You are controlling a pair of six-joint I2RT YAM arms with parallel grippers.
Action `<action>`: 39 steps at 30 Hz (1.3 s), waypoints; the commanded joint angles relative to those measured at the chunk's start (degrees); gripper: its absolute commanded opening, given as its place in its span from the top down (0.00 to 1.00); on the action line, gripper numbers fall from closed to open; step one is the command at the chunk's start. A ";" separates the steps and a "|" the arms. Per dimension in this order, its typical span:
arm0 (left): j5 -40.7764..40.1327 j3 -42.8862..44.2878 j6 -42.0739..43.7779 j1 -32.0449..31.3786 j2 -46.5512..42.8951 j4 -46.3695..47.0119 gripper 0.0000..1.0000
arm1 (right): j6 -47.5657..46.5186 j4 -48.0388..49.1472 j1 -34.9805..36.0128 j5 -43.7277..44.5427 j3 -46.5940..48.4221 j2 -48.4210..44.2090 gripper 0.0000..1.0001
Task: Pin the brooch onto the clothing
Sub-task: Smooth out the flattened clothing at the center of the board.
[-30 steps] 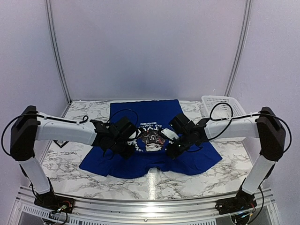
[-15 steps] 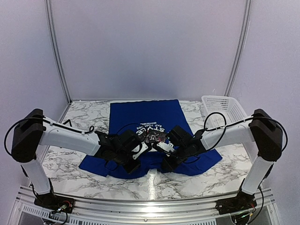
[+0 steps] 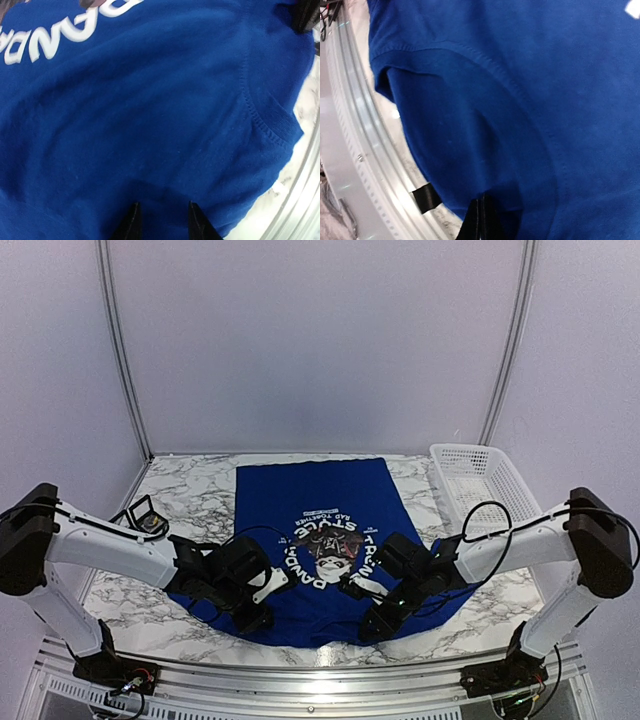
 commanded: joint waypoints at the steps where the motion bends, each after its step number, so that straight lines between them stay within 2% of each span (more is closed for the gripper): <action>1: -0.62 4.39 5.27 -3.58 -3.45 -1.95 0.65 | -0.16 -3.83 -0.25 -3.98 6.65 -1.53 1.00; 5: 2.63 9.31 13.40 -9.00 -3.32 -1.72 0.65 | -0.45 -4.88 -3.82 -2.03 11.47 -0.70 1.00; 8: 6.89 10.21 17.83 -10.11 -0.07 -1.63 0.66 | -0.06 -3.95 -6.08 1.01 12.39 0.21 0.99; 13: 8.66 11.94 25.14 -12.70 4.73 -1.64 0.68 | 0.79 0.73 -7.23 3.35 13.79 3.89 1.00; 21: 5.18 13.96 28.55 -14.38 9.43 -3.04 0.60 | 1.98 6.24 -8.05 5.15 17.22 12.81 1.00; 35: -7.33 15.50 32.39 -14.42 13.92 -5.51 0.61 | 2.13 8.46 -8.14 4.50 15.84 15.73 1.00; 37: -8.13 15.71 32.48 -14.38 14.77 -5.96 0.64 | 2.03 8.45 -8.14 4.52 15.69 15.74 1.00; 39: -8.17 16.15 31.84 -14.40 14.97 -5.97 0.76 | 2.15 8.53 -8.14 4.54 15.84 16.03 1.00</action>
